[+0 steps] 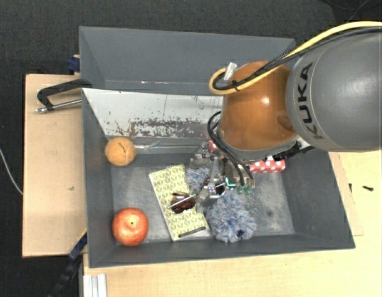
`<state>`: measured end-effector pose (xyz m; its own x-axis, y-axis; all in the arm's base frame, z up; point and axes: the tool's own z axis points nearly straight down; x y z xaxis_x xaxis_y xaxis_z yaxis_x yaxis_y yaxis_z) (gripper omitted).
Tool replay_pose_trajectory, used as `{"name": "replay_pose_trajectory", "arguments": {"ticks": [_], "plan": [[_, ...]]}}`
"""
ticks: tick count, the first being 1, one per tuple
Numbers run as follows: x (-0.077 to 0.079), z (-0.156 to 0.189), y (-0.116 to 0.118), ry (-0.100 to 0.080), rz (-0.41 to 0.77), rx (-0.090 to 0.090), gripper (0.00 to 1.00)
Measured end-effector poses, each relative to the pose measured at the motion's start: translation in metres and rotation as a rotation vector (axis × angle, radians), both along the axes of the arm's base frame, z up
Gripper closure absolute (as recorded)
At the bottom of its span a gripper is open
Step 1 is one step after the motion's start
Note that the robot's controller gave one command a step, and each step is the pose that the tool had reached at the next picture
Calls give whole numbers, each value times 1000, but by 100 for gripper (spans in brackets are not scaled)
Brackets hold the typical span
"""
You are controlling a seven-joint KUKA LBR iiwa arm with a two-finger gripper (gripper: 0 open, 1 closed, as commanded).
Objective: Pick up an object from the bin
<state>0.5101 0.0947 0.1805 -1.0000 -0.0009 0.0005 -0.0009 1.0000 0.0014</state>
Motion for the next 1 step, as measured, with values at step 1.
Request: {"name": "replay_pose_trajectory", "arguments": {"ticks": [1], "plan": [[0,0,0,0,-1,0,0]]}}
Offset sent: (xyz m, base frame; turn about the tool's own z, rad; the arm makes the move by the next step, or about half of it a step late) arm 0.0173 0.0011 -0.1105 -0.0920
